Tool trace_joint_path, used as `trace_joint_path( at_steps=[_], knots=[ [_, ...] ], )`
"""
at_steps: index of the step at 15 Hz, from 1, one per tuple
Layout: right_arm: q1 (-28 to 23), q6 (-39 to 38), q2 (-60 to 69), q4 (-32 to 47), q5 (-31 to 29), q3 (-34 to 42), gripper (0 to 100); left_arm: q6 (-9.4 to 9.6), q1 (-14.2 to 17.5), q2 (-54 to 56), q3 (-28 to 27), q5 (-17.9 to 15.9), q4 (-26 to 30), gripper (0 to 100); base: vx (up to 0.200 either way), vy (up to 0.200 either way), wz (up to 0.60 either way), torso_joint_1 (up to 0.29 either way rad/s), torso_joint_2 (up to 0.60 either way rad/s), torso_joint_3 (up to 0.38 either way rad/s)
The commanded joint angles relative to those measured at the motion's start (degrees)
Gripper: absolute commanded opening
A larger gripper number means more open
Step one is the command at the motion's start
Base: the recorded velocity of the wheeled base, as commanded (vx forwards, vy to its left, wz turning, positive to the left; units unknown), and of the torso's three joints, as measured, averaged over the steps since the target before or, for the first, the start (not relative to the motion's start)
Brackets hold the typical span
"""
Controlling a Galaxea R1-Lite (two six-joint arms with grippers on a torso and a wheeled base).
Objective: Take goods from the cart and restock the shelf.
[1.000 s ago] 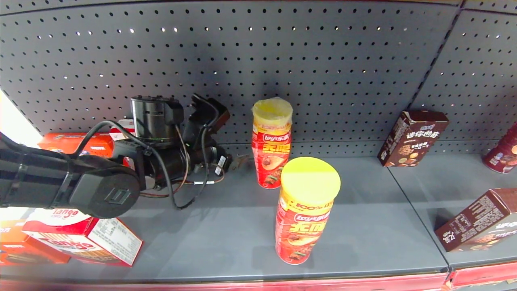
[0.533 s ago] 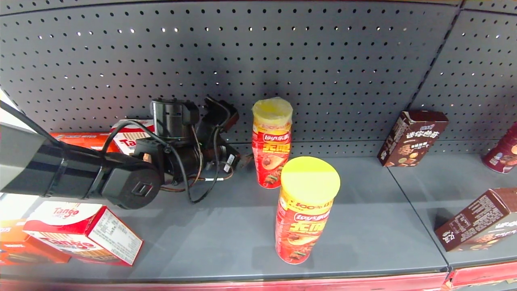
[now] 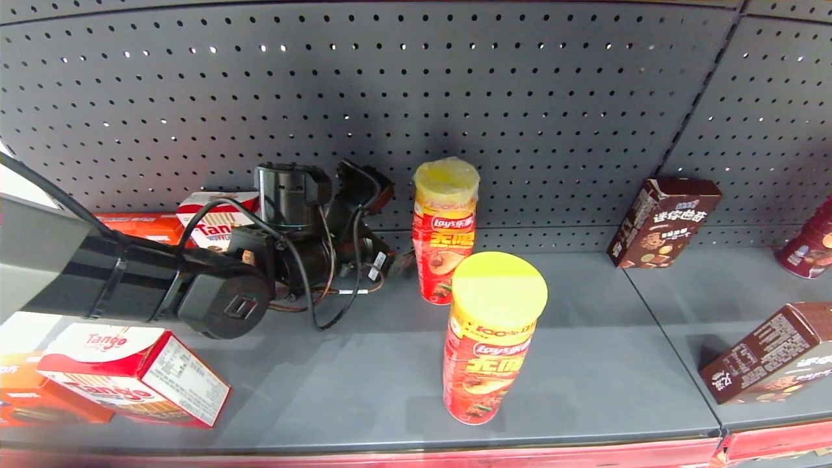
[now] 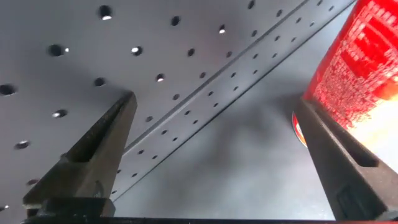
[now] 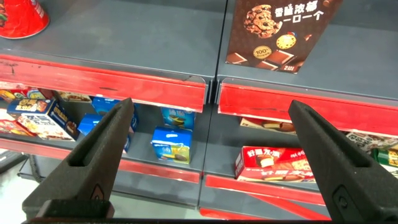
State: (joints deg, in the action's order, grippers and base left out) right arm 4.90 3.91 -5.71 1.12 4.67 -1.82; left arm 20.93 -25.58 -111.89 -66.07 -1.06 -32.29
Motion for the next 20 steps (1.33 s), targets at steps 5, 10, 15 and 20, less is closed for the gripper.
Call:
trace_joint_path(
  at_steps=[5, 10, 15, 20],
  knots=[
    [0.0, 0.2, -0.1, -0.2, 0.6, 0.1, 100, 0.43, 1.1, 8.4, 7.9, -0.2, 0.3, 100, 0.000, 0.000, 0.00, 0.000, 0.00, 0.000],
    [-3.1, -1.0, -0.7, 0.2, 0.7, -7.0, 100, 3.15, 0.2, 16.7, 12.9, 1.1, 0.9, 100, 0.000, 0.000, 0.00, 0.000, 0.00, 0.000],
    [3.7, 0.5, -20.2, 0.5, 2.7, -22.4, 100, 2.45, 0.0, 16.6, 13.8, 2.2, -2.3, 100, 0.000, 0.000, 0.00, 0.000, 0.00, 0.000],
    [12.2, 4.1, -40.6, -6.8, 2.7, -28.4, 100, 2.54, 0.0, 16.7, 16.7, 1.9, -5.1, 100, 0.000, 0.000, 0.00, 0.000, 0.00, 0.000]
  ],
)
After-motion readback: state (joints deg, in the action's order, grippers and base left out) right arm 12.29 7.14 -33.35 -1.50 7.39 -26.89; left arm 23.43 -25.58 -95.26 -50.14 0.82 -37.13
